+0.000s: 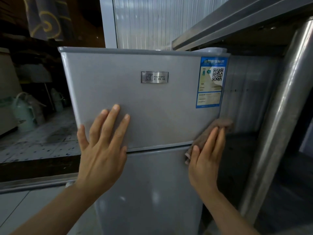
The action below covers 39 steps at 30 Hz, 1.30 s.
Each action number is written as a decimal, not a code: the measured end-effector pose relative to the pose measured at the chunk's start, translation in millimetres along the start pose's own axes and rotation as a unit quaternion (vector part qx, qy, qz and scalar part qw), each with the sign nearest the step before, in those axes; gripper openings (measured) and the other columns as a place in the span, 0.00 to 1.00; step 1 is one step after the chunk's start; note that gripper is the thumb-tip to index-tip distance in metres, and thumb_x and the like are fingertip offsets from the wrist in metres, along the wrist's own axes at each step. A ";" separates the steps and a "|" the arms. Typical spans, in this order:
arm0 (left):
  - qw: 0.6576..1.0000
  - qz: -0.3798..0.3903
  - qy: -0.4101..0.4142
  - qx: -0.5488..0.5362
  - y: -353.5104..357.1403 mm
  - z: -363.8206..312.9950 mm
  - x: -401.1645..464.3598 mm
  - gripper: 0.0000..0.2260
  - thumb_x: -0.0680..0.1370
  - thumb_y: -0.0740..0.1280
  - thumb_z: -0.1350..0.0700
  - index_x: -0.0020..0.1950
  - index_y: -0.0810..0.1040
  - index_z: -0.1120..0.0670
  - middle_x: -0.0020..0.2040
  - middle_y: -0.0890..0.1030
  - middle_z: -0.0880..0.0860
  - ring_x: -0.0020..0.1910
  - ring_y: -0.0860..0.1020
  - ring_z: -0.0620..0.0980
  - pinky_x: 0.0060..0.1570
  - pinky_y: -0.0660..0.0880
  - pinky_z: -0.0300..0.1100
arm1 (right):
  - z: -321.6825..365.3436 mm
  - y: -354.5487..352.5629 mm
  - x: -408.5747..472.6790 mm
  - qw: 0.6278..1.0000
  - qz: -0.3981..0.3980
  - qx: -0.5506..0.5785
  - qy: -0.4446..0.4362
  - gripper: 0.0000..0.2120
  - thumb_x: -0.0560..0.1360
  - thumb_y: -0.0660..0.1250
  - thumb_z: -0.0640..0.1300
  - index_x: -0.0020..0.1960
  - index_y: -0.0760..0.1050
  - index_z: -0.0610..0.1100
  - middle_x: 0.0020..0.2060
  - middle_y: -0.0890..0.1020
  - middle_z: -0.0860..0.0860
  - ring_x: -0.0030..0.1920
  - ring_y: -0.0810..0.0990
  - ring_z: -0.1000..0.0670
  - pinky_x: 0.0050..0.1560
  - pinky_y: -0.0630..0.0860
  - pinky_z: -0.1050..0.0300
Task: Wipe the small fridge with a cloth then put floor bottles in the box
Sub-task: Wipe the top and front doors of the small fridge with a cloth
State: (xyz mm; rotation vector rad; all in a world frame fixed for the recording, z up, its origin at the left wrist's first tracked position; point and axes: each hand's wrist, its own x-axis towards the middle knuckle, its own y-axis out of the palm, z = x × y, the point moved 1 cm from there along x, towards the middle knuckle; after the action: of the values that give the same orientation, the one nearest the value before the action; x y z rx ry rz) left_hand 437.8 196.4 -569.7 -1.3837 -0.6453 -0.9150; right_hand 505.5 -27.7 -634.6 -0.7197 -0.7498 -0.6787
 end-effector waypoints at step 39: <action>0.956 0.072 -0.135 -0.249 -7.2 73.4 -70.7 0.38 0.70 0.72 0.63 0.74 0.56 0.47 0.65 0.70 0.44 0.55 0.73 0.38 0.49 0.70 0.35 | 70.0 35.1 -35.8 0.955 -0.074 -0.015 -0.288 0.16 0.74 0.66 0.34 0.61 0.67 0.39 0.61 0.65 0.43 0.61 0.64 0.38 0.64 0.64 0.48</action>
State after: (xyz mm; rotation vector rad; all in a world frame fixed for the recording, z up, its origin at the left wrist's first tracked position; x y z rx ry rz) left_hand 404.2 280.6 -616.8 -2.0074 -0.5249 -0.8074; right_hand 487.2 56.5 -637.3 -0.9106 -1.3416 -0.6178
